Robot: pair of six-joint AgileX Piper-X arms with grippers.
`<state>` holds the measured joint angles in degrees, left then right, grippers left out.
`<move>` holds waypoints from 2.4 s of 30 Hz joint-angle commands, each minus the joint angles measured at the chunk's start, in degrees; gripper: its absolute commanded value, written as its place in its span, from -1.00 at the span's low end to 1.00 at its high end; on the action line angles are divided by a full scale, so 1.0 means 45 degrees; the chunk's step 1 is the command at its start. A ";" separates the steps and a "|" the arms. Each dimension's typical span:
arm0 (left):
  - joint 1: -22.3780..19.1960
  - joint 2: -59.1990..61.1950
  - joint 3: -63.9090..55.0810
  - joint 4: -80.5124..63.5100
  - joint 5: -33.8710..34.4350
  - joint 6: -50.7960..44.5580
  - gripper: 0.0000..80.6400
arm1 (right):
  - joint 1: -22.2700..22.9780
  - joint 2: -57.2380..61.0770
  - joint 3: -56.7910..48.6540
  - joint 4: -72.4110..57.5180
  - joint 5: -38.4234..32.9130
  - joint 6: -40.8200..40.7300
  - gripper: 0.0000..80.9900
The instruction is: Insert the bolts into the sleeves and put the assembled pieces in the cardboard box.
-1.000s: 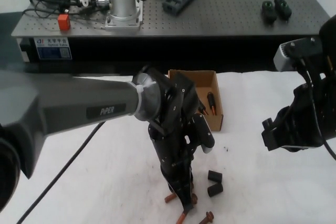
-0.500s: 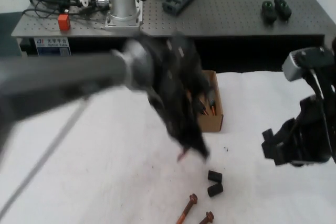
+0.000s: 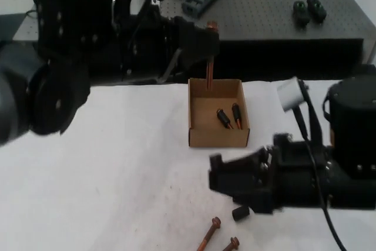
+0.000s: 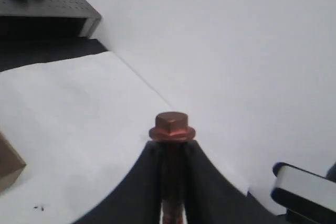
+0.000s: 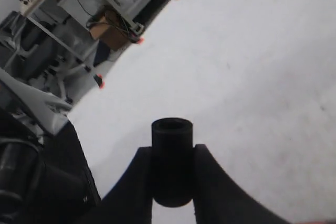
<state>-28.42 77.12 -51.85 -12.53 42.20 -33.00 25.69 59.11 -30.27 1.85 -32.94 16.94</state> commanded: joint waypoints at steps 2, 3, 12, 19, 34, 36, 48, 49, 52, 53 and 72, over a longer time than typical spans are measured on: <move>0.0004 -0.0252 0.0050 -0.0574 0.0319 -0.0339 -0.98 | 0.0249 0.0633 -0.0048 -0.3077 0.0646 0.1407 -0.95; 0.0004 -0.0249 0.0046 -0.0574 0.0481 -0.0398 -0.98 | 0.0249 0.0688 -0.0048 -0.3374 0.0889 0.1466 -0.95; 0.0004 -0.0249 0.0046 -0.0574 0.1056 -0.0576 -0.98 | 0.0218 0.0686 -0.0269 -0.4222 0.1884 0.1468 -0.95; 0.0004 -0.0249 0.0046 -0.0574 0.1430 -0.0576 -0.98 | 0.0168 0.0686 -0.0287 -0.4325 0.2328 0.1468 -0.95; 0.0004 -0.0249 0.0060 -0.0598 0.2142 -0.0300 -0.98 | 0.0176 0.0686 -0.0298 -0.4867 0.2143 0.1750 -0.95; 0.0004 -0.0249 0.0060 -0.0598 0.2322 -0.0300 -0.98 | 0.0176 0.0686 -0.0298 -0.5160 0.2479 0.1750 -0.95; 0.0004 -0.0249 0.0060 -0.0575 0.3128 0.0488 -0.02 | -0.0298 0.0686 -0.0298 -0.5916 0.3451 0.1844 -0.95; 0.0004 -0.0249 0.0060 -0.0575 0.2656 0.0427 0.21 | -0.0411 0.0686 -0.0298 -0.5856 0.3451 0.1702 -0.95; 0.0004 -0.0249 0.0060 -0.0487 0.1099 0.0390 0.31 | -0.1158 0.0781 -0.0350 -0.5406 0.3512 0.1302 -0.95; 0.0004 -0.0249 0.0060 -0.0488 0.0611 0.0415 0.29 | -0.1532 0.0943 -0.0480 -0.5050 0.3602 0.1225 -0.95; -0.0027 0.1926 0.0079 0.6493 -0.3688 0.5696 0.24 | -0.3304 1.2187 -1.1898 0.5313 0.6744 -0.3856 -0.95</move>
<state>-28.35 85.32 -51.37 15.65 26.23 -8.80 11.01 111.20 -79.36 22.08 -3.51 0.93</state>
